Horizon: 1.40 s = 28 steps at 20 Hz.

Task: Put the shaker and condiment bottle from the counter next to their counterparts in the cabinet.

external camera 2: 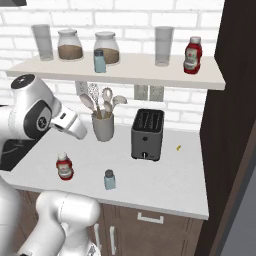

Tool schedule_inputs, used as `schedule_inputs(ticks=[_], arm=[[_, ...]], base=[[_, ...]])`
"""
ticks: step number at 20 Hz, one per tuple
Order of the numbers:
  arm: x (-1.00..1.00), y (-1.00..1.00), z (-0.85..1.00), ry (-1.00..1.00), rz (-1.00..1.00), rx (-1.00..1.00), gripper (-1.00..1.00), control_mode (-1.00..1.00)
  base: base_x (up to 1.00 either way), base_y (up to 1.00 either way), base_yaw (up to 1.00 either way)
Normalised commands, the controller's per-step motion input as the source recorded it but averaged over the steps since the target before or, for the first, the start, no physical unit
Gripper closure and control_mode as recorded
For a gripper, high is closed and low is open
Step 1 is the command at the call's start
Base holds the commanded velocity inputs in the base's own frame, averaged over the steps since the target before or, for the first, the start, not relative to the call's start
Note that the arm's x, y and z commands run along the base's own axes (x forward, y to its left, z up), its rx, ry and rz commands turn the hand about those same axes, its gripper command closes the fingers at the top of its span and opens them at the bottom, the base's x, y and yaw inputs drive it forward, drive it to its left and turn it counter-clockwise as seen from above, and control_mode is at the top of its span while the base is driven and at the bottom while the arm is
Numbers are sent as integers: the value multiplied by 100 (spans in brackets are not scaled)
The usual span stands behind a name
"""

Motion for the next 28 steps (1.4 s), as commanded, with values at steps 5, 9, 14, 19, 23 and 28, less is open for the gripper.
schedule_inputs(ticks=[5,9,14,19,23,28], arm=[[0,13,0,0,-14,0,-100,-100],[-4,25,0,0,-7,0,-100,-100],[-7,32,0,0,-8,0,-100,-100],[-4,35,0,-2,-9,0,-100,-100],[-5,34,0,-4,-9,0,-100,-100],[-1,31,-3,-7,-11,0,-100,-100]], base=[[0,0,0],[0,0,0],[0,0,0],[0,0,0],[0,0,0],[0,0,0]])
